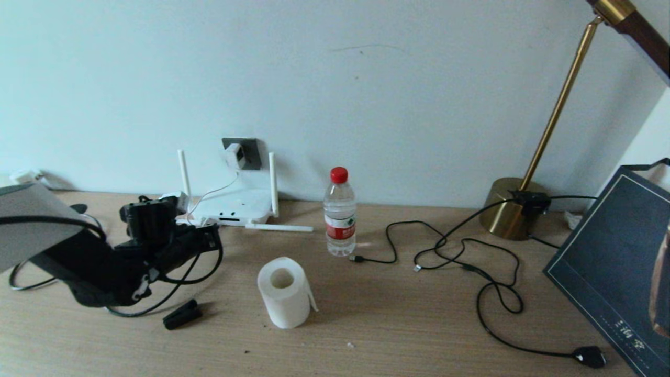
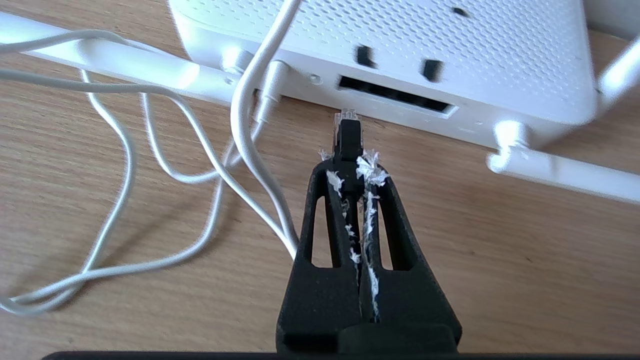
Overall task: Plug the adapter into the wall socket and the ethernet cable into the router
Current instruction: Align cable and router interface
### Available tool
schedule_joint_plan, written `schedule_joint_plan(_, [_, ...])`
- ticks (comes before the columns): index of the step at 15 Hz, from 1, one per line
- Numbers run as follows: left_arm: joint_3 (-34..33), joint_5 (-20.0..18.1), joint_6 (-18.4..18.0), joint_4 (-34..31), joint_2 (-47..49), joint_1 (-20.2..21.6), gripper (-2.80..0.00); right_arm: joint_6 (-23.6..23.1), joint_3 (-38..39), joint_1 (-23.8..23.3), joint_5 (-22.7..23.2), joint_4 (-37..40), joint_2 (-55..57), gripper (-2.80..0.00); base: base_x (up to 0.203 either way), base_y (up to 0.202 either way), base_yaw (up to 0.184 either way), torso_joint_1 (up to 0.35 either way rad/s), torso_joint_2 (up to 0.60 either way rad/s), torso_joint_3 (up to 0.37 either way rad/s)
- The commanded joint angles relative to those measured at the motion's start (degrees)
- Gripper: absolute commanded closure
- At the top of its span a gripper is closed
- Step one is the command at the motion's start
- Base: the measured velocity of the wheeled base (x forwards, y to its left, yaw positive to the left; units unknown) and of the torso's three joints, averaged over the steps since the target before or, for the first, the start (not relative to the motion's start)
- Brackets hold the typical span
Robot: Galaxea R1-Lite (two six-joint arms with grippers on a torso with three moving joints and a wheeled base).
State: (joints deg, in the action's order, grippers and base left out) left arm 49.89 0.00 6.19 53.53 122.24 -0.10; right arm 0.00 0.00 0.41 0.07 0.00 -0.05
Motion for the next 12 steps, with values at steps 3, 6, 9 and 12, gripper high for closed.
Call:
schedule_joint_plan(3, [1.26,0.00,0.05,0.26,0.90,0.15,0.00,0.00,0.00,0.02,0.01,0.00,0.14,-2.80,0.000,0.000,0.000,0.000,0.00,0.000])
schedule_joint_plan(6, [1.43,-0.09,0.05,0.26,0.99,0.62,0.00,0.00,0.00,0.02,0.01,0.00,0.05,-2.80,0.000,0.000,0.000,0.000,0.00,0.000])
schedule_joint_plan(9, [1.00,-0.35,-0.06,0.26,0.57,0.62,0.00,-0.01,0.00,0.02,0.01,0.00,0.06,-2.80,0.000,0.000,0.000,0.000,0.00,0.000])
schedule_joint_plan(12, [0.99,-0.53,-0.99,0.17,0.28,0.62,0.00,0.00,0.00,0.02,0.01,0.00,0.05,-2.80,0.000,0.000,0.000,0.000,0.00,0.000])
